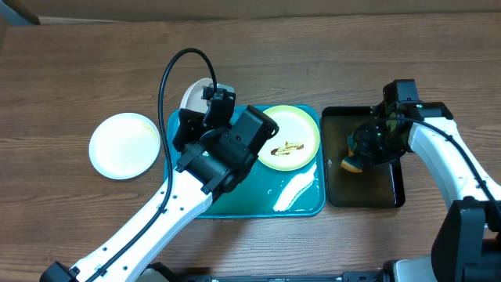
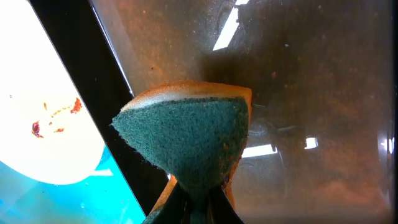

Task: Clean dirty plates on tray and stack at the side
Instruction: 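Lift the white plate with left gripper and stack it on the cleaned plate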

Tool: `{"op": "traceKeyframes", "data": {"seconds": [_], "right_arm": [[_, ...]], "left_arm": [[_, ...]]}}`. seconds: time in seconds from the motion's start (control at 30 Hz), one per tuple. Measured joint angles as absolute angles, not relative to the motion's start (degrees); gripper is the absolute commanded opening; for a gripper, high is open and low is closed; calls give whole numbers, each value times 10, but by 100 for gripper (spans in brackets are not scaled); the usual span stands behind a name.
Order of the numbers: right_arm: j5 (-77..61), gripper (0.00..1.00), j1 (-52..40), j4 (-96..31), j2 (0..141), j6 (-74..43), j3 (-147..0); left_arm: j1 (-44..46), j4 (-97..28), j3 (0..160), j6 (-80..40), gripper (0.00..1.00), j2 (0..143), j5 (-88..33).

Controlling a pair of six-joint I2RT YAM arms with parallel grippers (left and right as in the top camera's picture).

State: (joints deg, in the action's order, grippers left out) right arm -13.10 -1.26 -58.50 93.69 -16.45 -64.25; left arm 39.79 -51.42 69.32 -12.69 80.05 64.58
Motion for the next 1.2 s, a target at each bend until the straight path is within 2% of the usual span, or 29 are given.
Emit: {"op": "traceKeyframes", "data": {"seconds": [0.37, 0.57, 0.8, 1.2], "right_arm": [[-131, 4, -13, -587, 937, -164, -642], [-126, 4, -13, -594, 937, -157, -642], [-116, 4, -12, -595, 937, -132, -642], [-114, 4, -13, -592, 937, -120, -642]], "left_arm": [[402, -502, 693, -99, 4, 804, 650], [346, -518, 693, -107, 4, 805, 649], [205, -523, 693, -112, 4, 805, 536], [-137, -504, 693, -121, 4, 818, 204]]}}
